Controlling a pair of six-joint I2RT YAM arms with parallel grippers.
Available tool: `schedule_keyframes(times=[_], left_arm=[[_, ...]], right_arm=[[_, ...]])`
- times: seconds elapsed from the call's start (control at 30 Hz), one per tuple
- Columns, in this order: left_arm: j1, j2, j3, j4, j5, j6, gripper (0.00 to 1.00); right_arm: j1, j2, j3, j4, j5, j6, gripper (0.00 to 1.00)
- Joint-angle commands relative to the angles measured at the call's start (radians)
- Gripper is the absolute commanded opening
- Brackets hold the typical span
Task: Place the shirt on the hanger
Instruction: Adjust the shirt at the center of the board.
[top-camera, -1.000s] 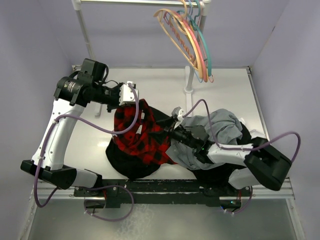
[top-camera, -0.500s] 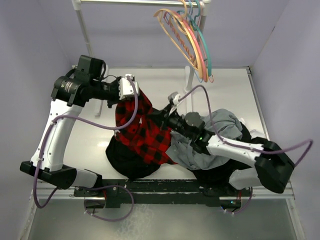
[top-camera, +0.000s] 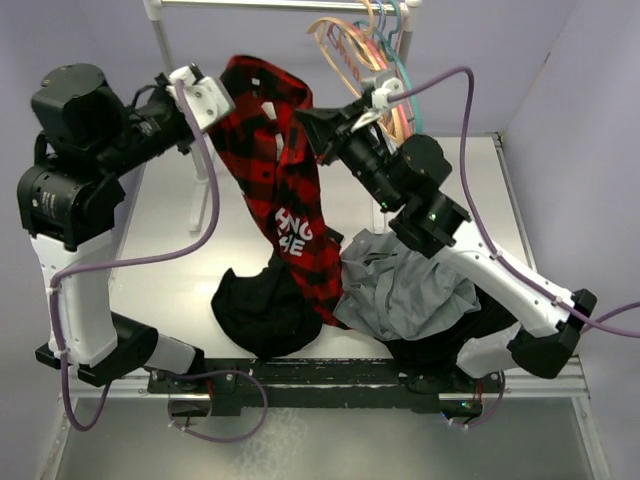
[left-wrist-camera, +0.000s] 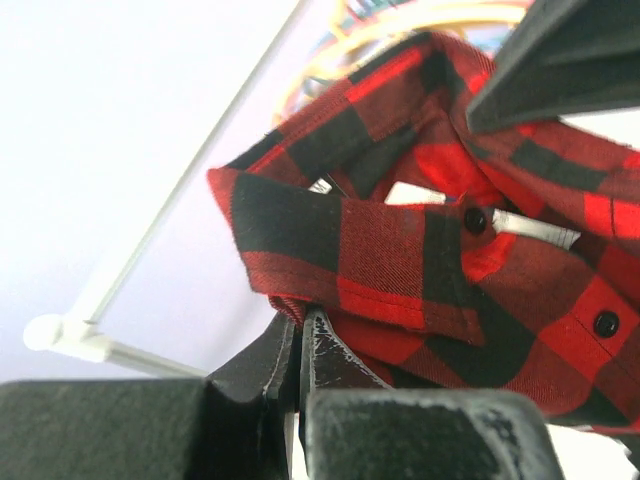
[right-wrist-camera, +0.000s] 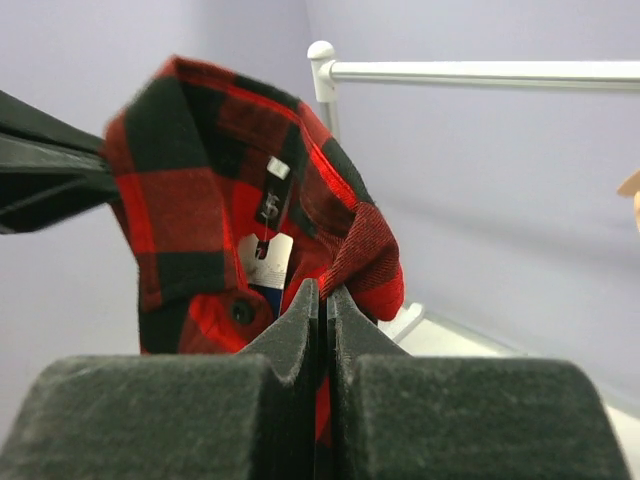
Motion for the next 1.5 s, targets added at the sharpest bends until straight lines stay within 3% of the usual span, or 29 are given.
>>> schedule_keyframes(times=[0.0,0.27,0.37,0.47,0.6,0.7,0.77,0.87,1.03,1.13,1.3,1.47], left_arm=[[0.005,0.036,0.182,0.113,-0.122,-0.047,0.00],[0.005,0.105,0.472,0.153,-0.146,-0.051,0.00],[0.005,0.113,0.498,0.168,-0.152,-0.026,0.00],[0.005,0.099,0.426,0.162,-0.149,-0.001,0.00],[0.005,0.013,0.132,0.131,-0.112,-0.011,0.00],[0.003,-0.093,-0.195,0.176,-0.064,-0.045,0.00],[0.004,-0.152,-0.392,0.229,-0.045,-0.067,0.00],[0.004,-0.189,-0.549,0.254,-0.039,-0.080,0.00],[0.003,-0.213,-0.639,0.233,-0.040,-0.071,0.00],[0.004,-0.231,-0.685,0.166,0.021,-0.049,0.00],[-0.008,-0.266,-0.648,-0.133,0.204,0.102,0.00],[-0.013,-0.287,-0.558,-0.439,0.301,0.261,0.00]], right_arm=[[0.007,0.080,0.210,-0.043,-0.022,-0.093,0.00],[0.033,0.224,0.576,-0.113,-0.089,-0.158,0.00],[0.035,0.230,0.641,-0.127,-0.081,-0.182,0.00],[0.035,0.210,0.643,-0.139,-0.061,-0.203,0.00],[0.055,0.083,0.355,-0.067,-0.040,-0.200,0.00],[0.227,0.040,0.114,0.187,0.247,-0.444,0.00],[0.235,0.051,0.094,0.137,0.173,-0.372,0.00],[0.235,0.068,-0.001,0.180,0.263,-0.348,0.00],[0.235,0.055,-0.227,0.323,0.453,-0.331,0.00],[0.236,0.003,-0.366,0.349,0.460,-0.234,0.00],[0.277,-0.134,-0.494,0.274,0.364,-0.064,0.00],[0.387,-0.224,-0.491,0.123,0.364,0.006,0.00]])
